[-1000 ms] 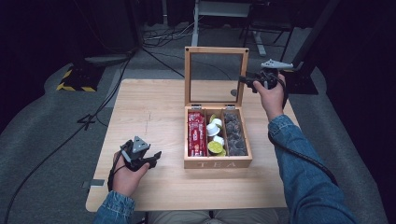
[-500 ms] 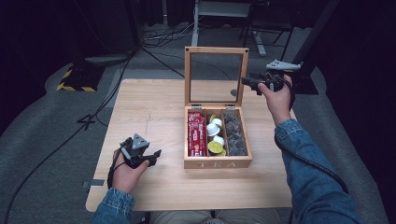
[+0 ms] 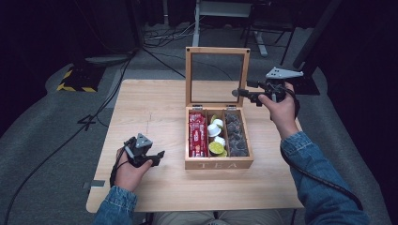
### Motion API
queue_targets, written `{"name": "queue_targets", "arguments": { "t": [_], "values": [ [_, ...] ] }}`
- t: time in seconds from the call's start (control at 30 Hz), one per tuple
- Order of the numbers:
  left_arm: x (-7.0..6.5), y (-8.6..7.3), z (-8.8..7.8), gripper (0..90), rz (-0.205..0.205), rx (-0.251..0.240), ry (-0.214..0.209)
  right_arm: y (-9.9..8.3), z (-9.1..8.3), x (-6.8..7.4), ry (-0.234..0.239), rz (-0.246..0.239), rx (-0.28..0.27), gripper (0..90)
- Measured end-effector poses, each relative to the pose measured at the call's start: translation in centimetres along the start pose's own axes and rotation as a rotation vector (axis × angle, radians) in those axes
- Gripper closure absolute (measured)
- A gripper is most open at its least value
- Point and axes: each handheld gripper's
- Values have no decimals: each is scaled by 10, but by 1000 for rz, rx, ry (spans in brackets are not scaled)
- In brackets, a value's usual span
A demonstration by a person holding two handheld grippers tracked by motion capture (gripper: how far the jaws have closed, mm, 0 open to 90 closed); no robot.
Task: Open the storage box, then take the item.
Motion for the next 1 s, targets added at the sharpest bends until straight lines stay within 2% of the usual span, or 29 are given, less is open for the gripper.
{"name": "queue_targets", "arguments": {
  "t": [0.03,0.2,0.33,0.5,0.6,0.63,0.7,0.87,0.9,1.0],
  "values": [
    [0,0,0,372,0,0,0,0,0,0,0,0,0,380],
    [0,-2,0,345,-5,-1,7,-4,2,20,55,-13,6,343],
    [1,-6,0,332,-10,14,3,-8,7,32,92,-8,26,302],
    [3,-11,0,312,-20,25,11,-12,18,45,146,-38,73,248],
    [4,-14,0,304,-22,26,15,-13,23,53,147,-50,84,227],
    [5,-16,2,302,-30,35,18,-15,28,60,148,-33,86,216],
    [7,-18,4,296,-29,40,21,-17,33,68,152,-32,90,218],
    [8,-24,6,285,-33,50,26,-22,46,82,150,-37,124,276],
    [9,-27,6,280,-30,56,27,-24,55,89,155,-49,153,336],
    [9,-32,8,272,-35,59,32,-26,65,97,156,-71,200,415]
  ]
}}
Point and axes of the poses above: each handheld gripper's, and its own axes: z roughly forward along the jaws, y roughly out of its top, x roughly to its left, and after that the axes turned 14 degrees about x, right-handed
